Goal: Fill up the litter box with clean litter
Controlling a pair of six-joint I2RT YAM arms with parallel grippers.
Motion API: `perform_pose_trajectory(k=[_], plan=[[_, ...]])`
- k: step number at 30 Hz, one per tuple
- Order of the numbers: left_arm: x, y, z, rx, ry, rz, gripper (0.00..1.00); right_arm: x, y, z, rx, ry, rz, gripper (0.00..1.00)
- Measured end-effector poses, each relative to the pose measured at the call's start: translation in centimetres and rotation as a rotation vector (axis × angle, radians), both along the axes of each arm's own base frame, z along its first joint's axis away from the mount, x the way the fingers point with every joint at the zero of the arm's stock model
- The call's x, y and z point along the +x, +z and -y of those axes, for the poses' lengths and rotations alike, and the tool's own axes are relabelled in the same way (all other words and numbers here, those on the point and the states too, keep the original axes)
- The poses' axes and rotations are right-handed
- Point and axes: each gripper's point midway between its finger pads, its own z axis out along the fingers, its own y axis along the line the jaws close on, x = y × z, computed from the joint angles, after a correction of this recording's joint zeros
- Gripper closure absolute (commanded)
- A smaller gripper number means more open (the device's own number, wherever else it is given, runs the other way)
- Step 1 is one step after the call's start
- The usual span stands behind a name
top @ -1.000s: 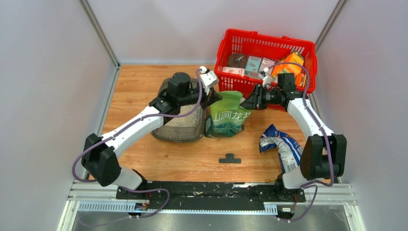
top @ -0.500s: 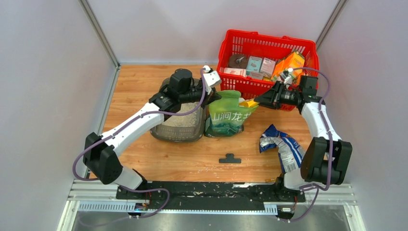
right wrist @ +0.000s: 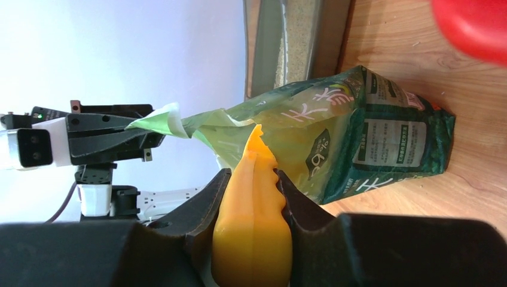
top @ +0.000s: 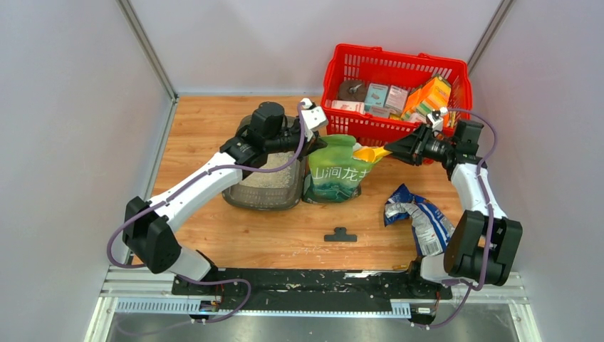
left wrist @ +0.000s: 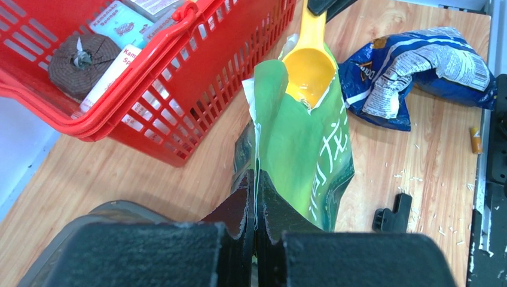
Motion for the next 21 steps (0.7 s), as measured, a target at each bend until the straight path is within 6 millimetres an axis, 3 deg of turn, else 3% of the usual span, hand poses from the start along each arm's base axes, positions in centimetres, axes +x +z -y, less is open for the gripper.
perform_pose_trajectory(k=[11,21], plan=[[-0.3,0.0,-0.1,0.016,-0.015,0.003,1.0,0.1,1.5,1.6,0.093,-0.014,0.011,1.0],[-0.4,0.0,0.0,0.013,-0.024,0.001,1.0,-0.1,1.6,1.9,0.104,-0.017,0.003,1.0]])
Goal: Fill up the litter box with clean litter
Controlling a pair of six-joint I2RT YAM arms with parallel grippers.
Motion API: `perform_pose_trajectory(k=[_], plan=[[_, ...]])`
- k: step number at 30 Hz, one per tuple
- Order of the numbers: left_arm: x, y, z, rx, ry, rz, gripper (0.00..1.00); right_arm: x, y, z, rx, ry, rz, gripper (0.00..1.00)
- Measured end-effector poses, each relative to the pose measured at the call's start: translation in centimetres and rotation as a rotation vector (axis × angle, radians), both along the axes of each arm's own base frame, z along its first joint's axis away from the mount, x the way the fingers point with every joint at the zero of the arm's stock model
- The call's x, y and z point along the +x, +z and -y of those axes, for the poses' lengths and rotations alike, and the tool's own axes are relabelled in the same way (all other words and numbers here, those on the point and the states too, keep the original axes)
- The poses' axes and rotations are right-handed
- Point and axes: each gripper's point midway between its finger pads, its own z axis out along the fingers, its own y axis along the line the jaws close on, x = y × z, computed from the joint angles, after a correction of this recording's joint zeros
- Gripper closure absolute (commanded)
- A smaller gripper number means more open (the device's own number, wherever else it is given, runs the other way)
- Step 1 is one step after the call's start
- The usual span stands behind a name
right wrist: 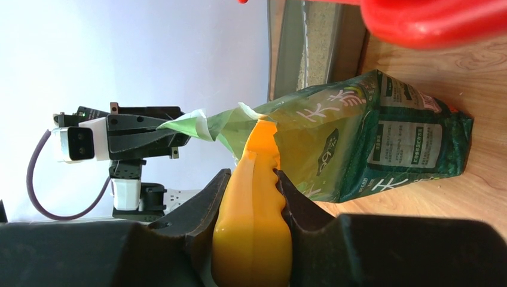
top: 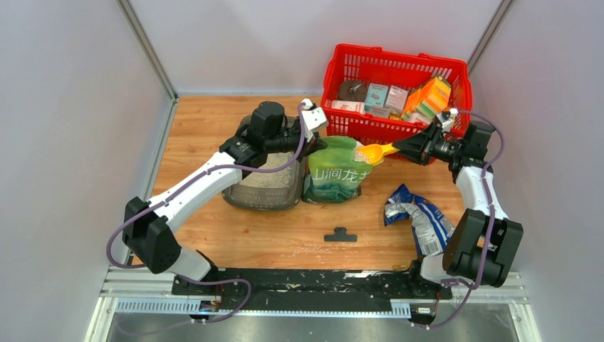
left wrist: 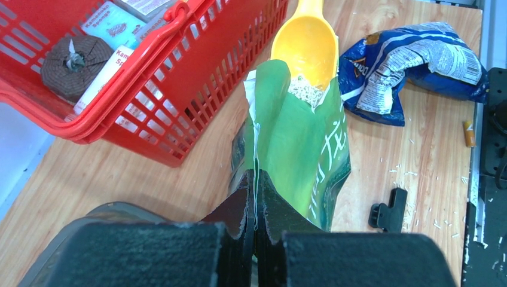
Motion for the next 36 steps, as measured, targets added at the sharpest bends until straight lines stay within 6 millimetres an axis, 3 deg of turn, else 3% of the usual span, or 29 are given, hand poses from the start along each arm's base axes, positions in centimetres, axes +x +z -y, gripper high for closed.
perform_pose_trajectory(k=[9,18,27,36], plan=[[-0.3,0.0,0.2,-0.004,-0.016,-0.003,1.0,-0.8,0.2,0.6,0.014,0.01,-0.016,1.0],[-0.2,0.2,0.0,-0.004,-0.005,0.0,1.0,-0.7,2.4,1.5,-0.005,-0.019,0.027,1.0],[-0.5,0.2,-0.2,-0.009,-0.003,-0.007,1.0,-1.3,1.8,1.7,-0.018,-0.02,0.023,1.0],[-0.3,0.2,-0.4,-0.006,0.009,-0.005,1.0,-1.0,2.6,2.6,-0.014,-0.025,0.039,1.0]])
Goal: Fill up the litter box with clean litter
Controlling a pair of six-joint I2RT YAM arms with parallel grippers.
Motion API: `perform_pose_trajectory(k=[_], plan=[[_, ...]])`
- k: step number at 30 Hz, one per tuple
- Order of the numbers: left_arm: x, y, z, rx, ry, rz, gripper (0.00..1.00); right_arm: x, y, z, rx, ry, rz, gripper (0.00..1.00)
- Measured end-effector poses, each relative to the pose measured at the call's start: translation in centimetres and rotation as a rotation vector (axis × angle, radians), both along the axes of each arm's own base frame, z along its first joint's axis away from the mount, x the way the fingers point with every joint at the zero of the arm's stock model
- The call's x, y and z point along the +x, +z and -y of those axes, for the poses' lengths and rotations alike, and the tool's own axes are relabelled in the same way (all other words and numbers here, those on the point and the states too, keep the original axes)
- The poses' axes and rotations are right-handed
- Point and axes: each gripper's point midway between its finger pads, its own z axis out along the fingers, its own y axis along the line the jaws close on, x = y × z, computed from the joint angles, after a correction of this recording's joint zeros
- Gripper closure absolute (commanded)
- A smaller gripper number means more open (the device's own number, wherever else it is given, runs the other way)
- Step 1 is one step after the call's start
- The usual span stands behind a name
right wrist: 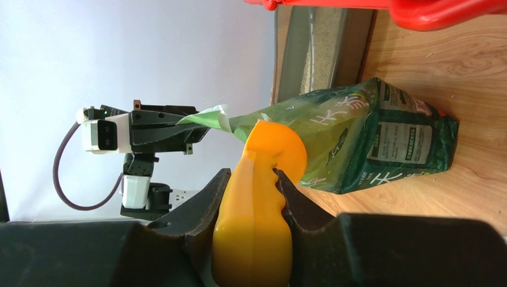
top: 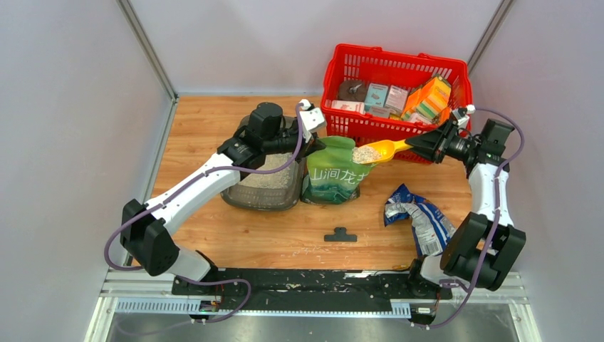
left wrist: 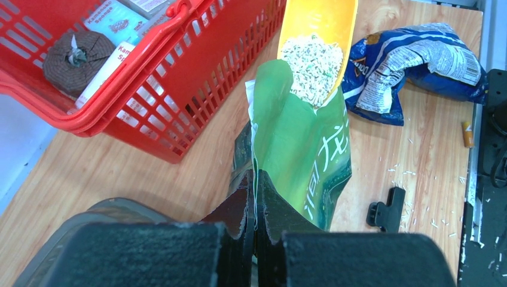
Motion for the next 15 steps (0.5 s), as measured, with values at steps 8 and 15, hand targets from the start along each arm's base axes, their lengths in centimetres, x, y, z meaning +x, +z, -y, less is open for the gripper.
perform_pose_trajectory(k=[8,15], plan=[[0.1,-0.02,-0.05,0.002,0.006,0.001,1.0,0.04,-0.2,0.74,0.017,-0.012,-0.018,1.0],[0.13,-0.02,-0.08,0.002,0.007,0.001,1.0,0.11,-0.18,0.85,0.024,-0.003,-0.014,1.0]])
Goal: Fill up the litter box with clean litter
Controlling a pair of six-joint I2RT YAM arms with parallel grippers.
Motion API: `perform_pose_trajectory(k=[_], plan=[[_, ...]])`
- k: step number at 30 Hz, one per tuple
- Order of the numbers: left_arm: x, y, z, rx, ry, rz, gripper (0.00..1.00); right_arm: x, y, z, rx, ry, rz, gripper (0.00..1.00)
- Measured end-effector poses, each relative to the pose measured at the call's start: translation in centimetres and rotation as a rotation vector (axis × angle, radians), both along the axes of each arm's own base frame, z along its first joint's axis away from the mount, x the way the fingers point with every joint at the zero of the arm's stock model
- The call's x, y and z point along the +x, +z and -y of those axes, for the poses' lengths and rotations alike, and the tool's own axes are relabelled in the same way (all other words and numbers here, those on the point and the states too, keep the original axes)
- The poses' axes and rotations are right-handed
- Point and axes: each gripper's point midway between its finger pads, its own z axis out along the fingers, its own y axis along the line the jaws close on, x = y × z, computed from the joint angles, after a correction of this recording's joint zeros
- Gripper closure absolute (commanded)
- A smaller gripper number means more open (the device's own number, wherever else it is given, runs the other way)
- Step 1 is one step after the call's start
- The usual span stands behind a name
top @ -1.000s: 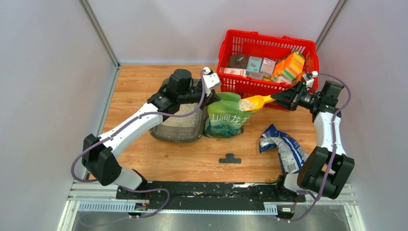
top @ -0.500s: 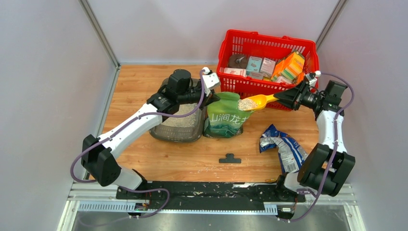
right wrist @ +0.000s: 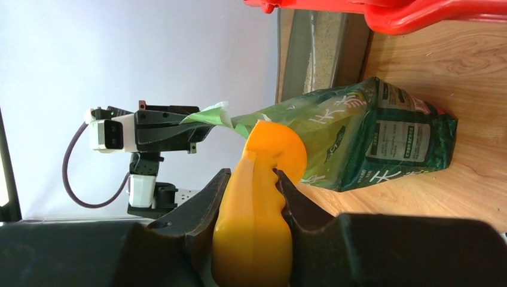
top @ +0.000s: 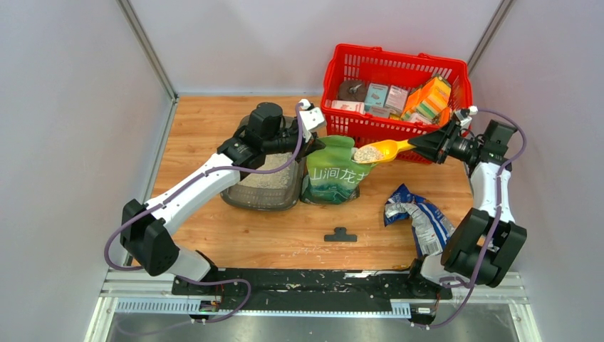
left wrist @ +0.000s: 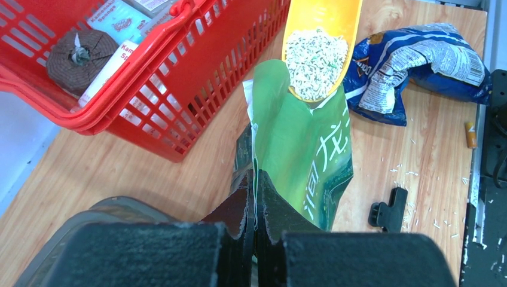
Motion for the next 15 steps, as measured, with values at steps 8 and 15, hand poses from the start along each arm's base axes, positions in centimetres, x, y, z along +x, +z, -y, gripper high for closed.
perform_pose_trajectory(k=[8,15], plan=[[0.0,0.0,0.0,0.001,0.0,0.0,1.0,-0.1,0.4,0.0,0.02,0.026,0.007,1.0],[0.2,0.0,-0.1,0.002,0.004,0.002,1.0,-0.3,1.5,-0.1,0.026,0.05,0.026,1.0]])
